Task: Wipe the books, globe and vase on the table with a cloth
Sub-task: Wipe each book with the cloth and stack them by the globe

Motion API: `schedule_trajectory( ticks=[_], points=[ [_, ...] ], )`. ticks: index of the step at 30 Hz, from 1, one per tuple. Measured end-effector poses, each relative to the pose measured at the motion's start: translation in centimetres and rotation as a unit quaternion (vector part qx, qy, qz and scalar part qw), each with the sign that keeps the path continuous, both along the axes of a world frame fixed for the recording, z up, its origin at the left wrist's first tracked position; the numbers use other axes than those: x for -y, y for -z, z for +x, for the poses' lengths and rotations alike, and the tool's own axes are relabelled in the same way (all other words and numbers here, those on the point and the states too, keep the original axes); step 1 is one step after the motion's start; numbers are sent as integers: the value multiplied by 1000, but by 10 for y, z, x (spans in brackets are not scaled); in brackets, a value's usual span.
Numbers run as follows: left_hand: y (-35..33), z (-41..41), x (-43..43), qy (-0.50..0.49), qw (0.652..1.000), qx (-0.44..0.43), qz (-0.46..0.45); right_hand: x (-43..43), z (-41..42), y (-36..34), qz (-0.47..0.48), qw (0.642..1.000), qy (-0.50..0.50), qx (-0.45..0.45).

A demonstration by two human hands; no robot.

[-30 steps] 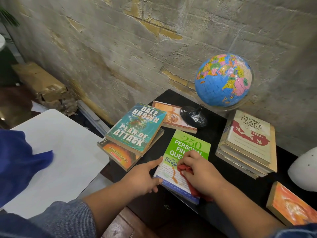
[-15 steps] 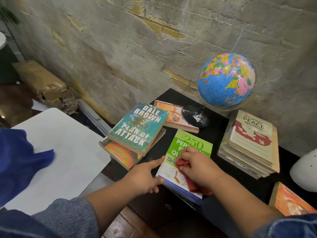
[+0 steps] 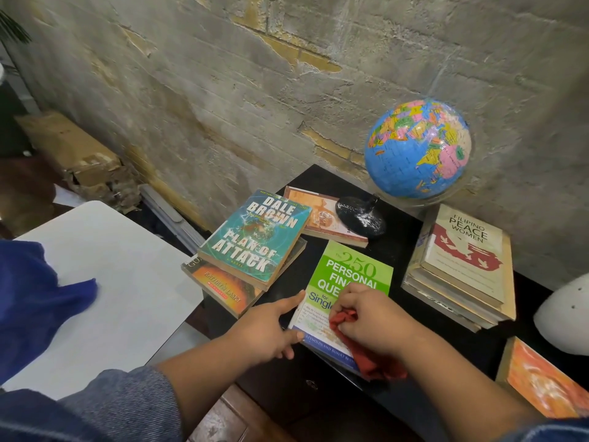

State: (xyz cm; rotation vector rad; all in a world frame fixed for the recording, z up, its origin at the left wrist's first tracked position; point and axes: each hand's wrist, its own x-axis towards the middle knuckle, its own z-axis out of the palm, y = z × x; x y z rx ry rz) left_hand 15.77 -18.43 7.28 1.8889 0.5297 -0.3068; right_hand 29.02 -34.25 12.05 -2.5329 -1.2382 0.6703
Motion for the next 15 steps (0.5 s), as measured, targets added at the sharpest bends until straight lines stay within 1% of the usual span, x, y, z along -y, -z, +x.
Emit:
schedule_trajectory(
  ticks=[3, 5, 7, 9, 12, 13, 15],
  points=[
    [1, 0, 1, -1, 1000, 1, 1, 1, -11, 4, 14, 999, -35, -9],
    [2, -1, 1, -2, 1000, 2, -2, 5, -8, 1, 4, 999, -23, -28],
    [2, -1, 1, -3, 1000, 4, -4, 6, -4, -1, -7, 1000, -1, -7],
    [1, -1, 1, -4, 1000, 6, -4, 3, -12, 1, 2, 999, -30, 33],
    [1, -1, 2, -9, 1000, 12, -9, 8, -25, 4, 12, 996, -87, 19],
    [1, -1, 2, -10, 1000, 13, -10, 14, -22, 2, 3, 996, -85, 10],
    [1, -1, 1, -10, 1000, 10, -12, 29, -8, -1, -8, 999, -41, 3]
  ],
)
